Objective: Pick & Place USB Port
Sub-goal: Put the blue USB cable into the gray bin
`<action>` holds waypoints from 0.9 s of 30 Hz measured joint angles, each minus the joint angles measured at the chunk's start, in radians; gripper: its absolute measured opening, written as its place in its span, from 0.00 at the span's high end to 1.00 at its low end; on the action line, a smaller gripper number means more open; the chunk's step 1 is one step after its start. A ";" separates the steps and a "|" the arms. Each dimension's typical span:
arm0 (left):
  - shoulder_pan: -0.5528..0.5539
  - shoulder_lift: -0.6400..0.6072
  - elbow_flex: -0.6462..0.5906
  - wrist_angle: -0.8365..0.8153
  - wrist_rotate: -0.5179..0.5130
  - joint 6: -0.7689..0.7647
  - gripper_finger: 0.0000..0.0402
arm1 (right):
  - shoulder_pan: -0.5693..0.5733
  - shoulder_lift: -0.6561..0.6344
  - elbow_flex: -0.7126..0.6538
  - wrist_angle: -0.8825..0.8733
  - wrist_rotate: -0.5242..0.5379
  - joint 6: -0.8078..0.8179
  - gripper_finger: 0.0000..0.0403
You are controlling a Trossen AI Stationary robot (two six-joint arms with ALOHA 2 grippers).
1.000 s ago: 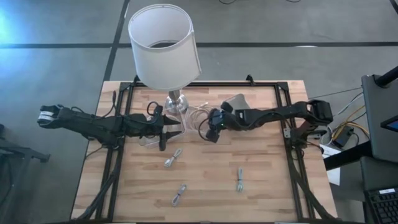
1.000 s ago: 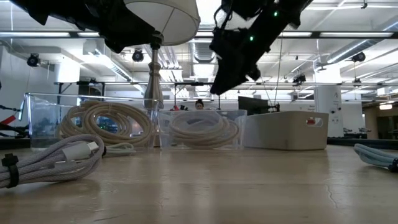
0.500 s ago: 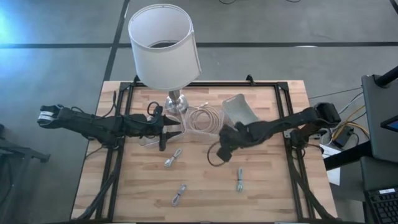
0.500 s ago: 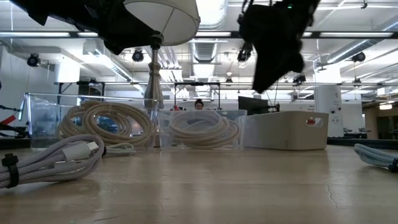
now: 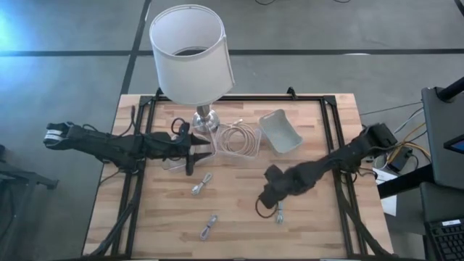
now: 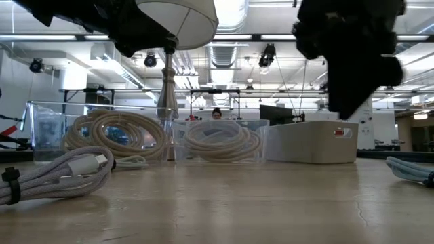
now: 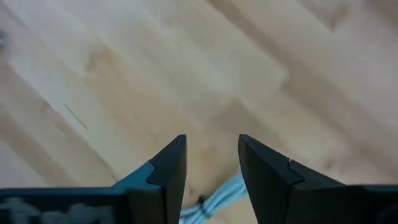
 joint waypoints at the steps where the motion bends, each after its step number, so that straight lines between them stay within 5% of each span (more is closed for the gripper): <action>1: 0.000 0.000 0.007 0.001 0.000 0.011 0.52 | 0.015 0.003 -0.007 0.000 -0.001 0.060 0.64; 13: 0.001 0.000 0.059 0.002 0.000 0.081 0.52 | 0.075 0.103 -0.070 0.018 -0.229 0.383 0.64; 27: 0.002 0.000 0.080 0.002 0.000 0.151 0.52 | 0.066 0.163 -0.068 0.081 -0.240 0.402 0.65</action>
